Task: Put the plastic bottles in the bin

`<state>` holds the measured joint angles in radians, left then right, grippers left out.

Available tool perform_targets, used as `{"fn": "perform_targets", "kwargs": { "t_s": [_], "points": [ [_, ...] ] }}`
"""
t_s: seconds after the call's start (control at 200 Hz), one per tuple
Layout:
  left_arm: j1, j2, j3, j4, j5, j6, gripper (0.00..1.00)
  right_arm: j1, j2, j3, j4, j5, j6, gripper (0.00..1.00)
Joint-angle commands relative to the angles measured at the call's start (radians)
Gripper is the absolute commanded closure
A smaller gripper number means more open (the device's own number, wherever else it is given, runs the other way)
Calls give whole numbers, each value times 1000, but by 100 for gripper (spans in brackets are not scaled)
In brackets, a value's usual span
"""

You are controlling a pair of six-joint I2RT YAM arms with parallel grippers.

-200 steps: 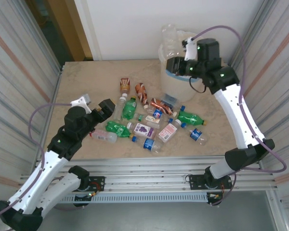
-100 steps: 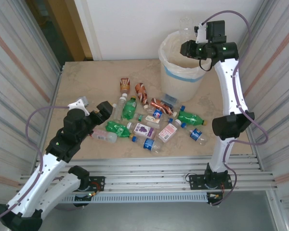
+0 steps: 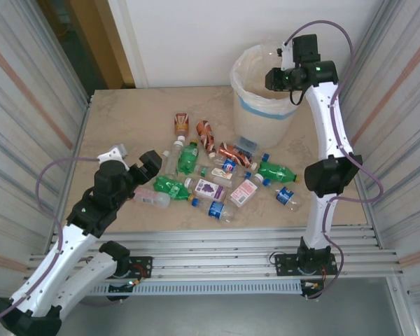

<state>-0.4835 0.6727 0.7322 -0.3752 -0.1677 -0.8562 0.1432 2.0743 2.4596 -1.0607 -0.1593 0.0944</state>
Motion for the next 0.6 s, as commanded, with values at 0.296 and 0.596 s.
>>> {"fn": "perform_targets", "kwargs": {
  "t_s": [0.296, 0.596],
  "points": [
    [6, -33, -19, -47, -76, 6, 1, -4, 33, 42, 7, 26, -56, 53],
    [6, -50, -12, -114, -103, -22, 1, -3, 18, 70, 15, 36, -57, 28]
  ]
}}
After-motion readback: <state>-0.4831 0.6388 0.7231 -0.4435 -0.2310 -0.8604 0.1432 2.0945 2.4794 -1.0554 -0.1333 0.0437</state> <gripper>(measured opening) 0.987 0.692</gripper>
